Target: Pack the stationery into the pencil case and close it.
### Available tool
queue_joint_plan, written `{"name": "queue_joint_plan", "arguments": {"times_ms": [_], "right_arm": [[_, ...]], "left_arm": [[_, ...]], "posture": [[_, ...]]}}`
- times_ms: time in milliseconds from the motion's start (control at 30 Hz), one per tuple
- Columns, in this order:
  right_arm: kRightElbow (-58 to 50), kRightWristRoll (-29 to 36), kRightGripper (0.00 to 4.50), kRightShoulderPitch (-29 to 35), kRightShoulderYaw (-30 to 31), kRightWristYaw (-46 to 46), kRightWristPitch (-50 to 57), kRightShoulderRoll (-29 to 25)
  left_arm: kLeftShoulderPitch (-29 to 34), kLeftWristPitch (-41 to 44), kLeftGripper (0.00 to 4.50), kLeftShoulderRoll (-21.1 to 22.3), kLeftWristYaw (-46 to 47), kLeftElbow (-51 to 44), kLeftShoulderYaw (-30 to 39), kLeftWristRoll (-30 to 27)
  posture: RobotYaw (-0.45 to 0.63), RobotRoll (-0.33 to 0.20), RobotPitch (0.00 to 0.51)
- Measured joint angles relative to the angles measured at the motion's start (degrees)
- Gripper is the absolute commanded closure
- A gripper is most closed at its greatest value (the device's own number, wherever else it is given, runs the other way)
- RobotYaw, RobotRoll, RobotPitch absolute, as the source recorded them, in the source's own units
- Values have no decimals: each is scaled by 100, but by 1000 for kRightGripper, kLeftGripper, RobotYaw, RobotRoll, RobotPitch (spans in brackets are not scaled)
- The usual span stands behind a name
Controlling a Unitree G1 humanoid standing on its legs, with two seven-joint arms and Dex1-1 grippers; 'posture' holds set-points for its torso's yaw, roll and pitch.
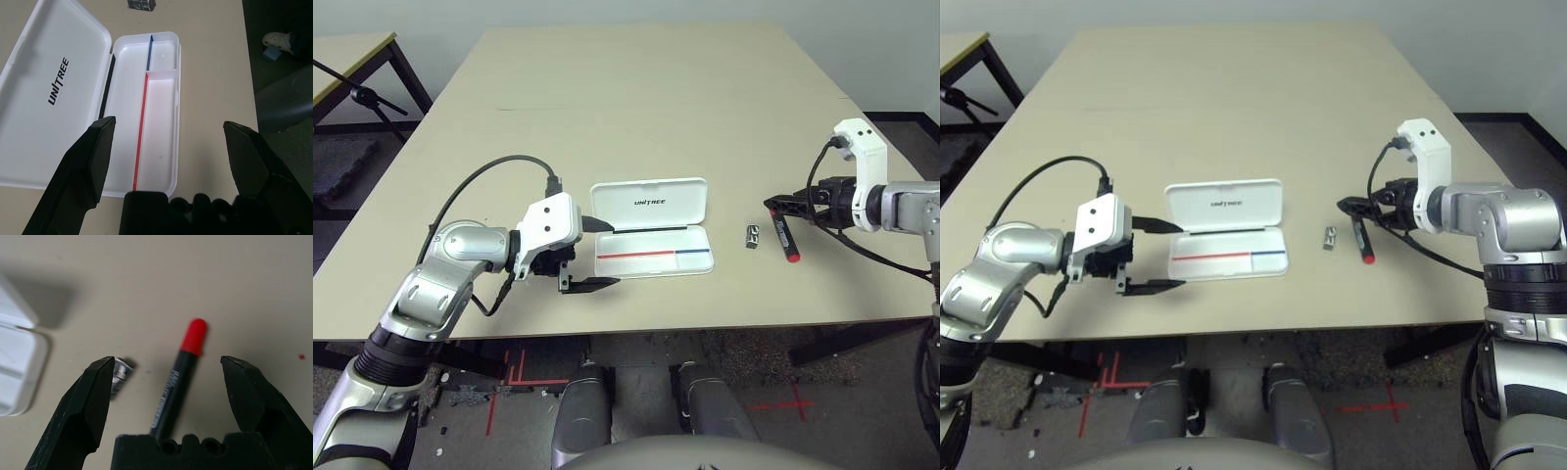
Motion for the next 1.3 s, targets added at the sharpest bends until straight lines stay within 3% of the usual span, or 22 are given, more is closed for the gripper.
{"name": "queue_joint_plan", "arguments": {"times_ms": [533,633,933,1300], "right_arm": [[869,-266,22,-73,535,-87,-433,320],[996,-347,632,-116,581,-96,-552,351],[1250,-448,3881,-188,585,44,-698,294],[840,-486,4012,-273,912,704,-880,-198]], "left_arm": [[68,-102,20,17,3,-5,-15,78],[72,-102,0,20,4,-12,-15,80],[66,16,0,20,26,-187,-48,83],[45,33,0,50,25,-185,-47,83]], "posture": [[-18,0,108],[-18,0,109],[-25,0,108],[-20,0,107]]}}
